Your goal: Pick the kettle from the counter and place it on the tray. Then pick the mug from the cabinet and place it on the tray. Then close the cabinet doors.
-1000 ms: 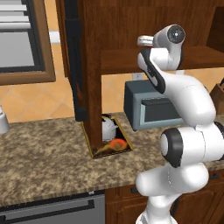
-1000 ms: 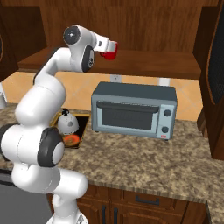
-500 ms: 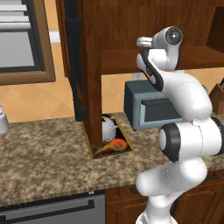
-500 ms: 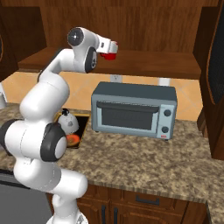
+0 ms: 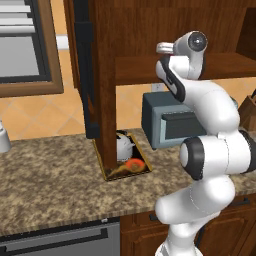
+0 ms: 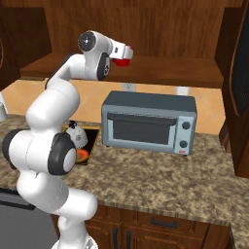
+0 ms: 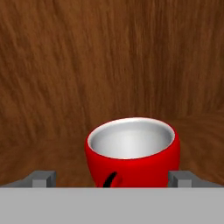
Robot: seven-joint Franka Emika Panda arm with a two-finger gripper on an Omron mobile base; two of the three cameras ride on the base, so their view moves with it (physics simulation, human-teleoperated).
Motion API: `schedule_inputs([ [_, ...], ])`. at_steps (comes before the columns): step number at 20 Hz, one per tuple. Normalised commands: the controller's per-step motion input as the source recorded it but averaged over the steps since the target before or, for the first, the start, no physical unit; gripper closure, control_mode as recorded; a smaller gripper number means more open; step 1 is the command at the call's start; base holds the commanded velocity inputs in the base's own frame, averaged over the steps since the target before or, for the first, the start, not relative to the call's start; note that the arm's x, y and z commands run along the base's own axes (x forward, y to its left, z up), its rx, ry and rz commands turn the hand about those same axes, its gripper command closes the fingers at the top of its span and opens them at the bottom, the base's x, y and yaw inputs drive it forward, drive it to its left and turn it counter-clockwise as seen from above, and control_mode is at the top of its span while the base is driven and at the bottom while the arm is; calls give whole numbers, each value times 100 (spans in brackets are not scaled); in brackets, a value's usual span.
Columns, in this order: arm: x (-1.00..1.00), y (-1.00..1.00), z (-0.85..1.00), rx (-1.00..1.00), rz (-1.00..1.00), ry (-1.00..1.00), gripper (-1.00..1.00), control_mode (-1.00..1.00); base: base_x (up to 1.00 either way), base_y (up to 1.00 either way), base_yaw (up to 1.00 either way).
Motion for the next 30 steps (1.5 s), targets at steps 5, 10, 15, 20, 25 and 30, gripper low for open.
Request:
schedule_inputs([
  [5,6,-10,-10,0,0,0,100,-100,0,0,0],
  [10,0,-18,-10,0,0,0,100,-100,0,0,0],
  [15,0,-12,-12,0,0,0,100,-100,0,0,0],
  [20,0,-1,-3,0,0,0,100,-100,0,0,0],
  [25,-4,0,-1,0,0,0,100,-100,0,0,0],
  [30,-65,1,0,0,-5,-2,100,-100,0,0,0],
])
